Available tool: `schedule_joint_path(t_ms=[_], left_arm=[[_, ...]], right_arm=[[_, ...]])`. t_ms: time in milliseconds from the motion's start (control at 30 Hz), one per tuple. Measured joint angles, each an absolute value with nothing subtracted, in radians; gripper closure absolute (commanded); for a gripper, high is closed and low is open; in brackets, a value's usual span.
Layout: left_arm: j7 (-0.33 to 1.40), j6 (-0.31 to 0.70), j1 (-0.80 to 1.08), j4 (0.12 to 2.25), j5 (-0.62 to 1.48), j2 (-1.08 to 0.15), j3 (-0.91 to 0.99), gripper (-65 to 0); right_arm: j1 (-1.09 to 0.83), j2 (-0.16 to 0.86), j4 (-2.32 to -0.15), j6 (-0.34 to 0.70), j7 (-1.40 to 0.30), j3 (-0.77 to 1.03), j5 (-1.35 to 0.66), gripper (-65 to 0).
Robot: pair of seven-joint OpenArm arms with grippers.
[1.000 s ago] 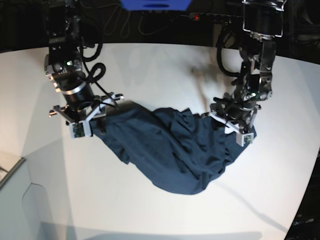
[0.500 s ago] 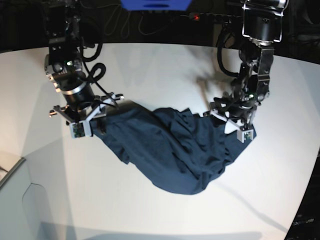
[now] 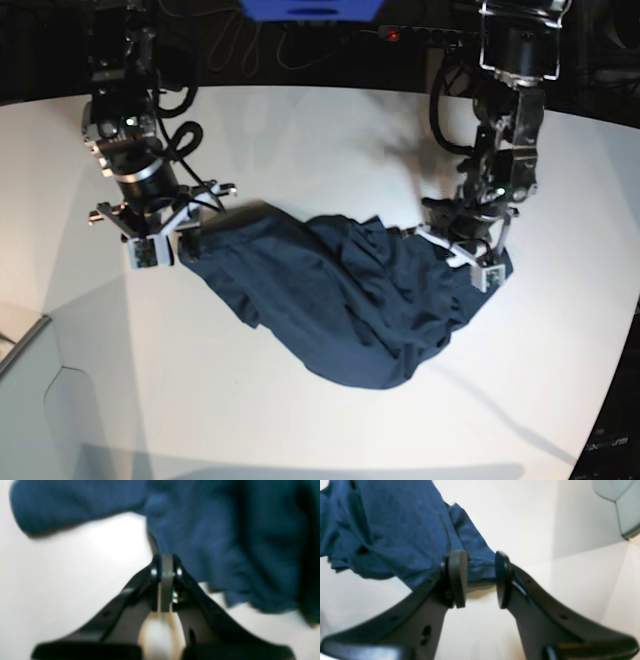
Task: Layout the t-shirt on the table in an organized manner, then fold the t-shirt properly
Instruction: 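Lift the shirt with both grippers and drag it apart to spread it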
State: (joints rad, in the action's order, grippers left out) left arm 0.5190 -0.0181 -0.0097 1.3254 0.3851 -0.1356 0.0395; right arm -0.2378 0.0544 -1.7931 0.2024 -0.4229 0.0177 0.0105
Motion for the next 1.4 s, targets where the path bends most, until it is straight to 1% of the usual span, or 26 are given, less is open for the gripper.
schedule_joint_path(t_ms=[67, 133, 200, 300, 400, 467, 533, 667, 900, 967, 1067, 1133, 1233, 1400], left_arm=[[0.517, -0.023, 0.047, 1.481, 0.395, -0.135, 0.04, 0.0], [0.514, -0.084, 0.124, 1.644, 0.4, -0.136, 0.04, 0.0], [0.521, -0.121, 0.2, 1.774, 0.392, -0.14, 0.041, 0.0], [0.52, -0.113, 0.307, 1.91, 0.398, -0.147, 0.043, 0.0], [0.516, -0.112, 0.401, 1.975, 0.395, -0.145, 0.043, 0.0], [0.512, -0.113, 0.455, 1.979, 0.394, -0.144, 0.046, 0.0], [0.524, -0.109, 0.501, 1.973, 0.404, -0.135, 0.089, 0.0], [0.516, -0.111, 0.535, 1.963, 0.396, -0.136, 0.18, 0.0], [0.519, -0.109, 0.53, 1.963, 0.399, -0.144, 0.262, 0.0], [0.521, -0.109, 0.529, 1.963, 0.4, -0.144, 0.266, 0.0], [0.52, -0.109, 0.529, 1.963, 0.4, -0.141, 0.264, 0.0], [0.52, -0.109, 0.529, 1.963, 0.4, -0.138, 0.262, 0.0], [0.52, -0.109, 0.529, 1.953, 0.4, -0.135, 0.26, 0.0], [0.52, -0.109, 0.529, 1.93, 0.399, -0.138, 0.263, 0.0]], right_arm=[[-0.252, 0.055, -1.795, 0.203, -0.421, 0.017, 0.011, -19.7], [-0.262, 0.052, -1.793, 0.205, -0.436, 0.017, 0.013, -19.7], [-0.257, 0.055, -1.793, 0.206, -0.427, 0.017, 0.014, -19.7], [-0.26, 0.054, -1.795, 0.206, -0.418, 0.025, 0.013, -19.7], [-0.278, 0.052, -1.799, 0.21, -0.432, 0.051, 0.013, -19.7], [-0.274, 0.054, -1.799, 0.21, -0.423, 0.064, 0.014, -19.7], [-0.266, 0.053, -1.799, 0.21, -0.42, 0.074, 0.014, -19.7], [-0.26, 0.061, -1.79, 0.21, -0.419, 0.076, 0.014, -20.0], [-0.126, 0.068, -1.615, 0.21, -0.421, 0.072, 0.013, -20.3], [-0.113, 0.068, -1.578, 0.21, -0.423, 0.072, 0.011, -22.9], [-0.091, 0.061, -1.524, 0.21, -0.428, 0.071, 0.011, -31.9], [-0.057, 0.064, -1.474, 0.21, -0.426, 0.043, 0.015, -35.7], [0.006, 0.066, -1.399, 0.211, -0.424, -0.017, 0.007, -36.6], [0.135, 0.064, -1.247, 0.213, -0.422, -0.022, 0.011, -36.6]])
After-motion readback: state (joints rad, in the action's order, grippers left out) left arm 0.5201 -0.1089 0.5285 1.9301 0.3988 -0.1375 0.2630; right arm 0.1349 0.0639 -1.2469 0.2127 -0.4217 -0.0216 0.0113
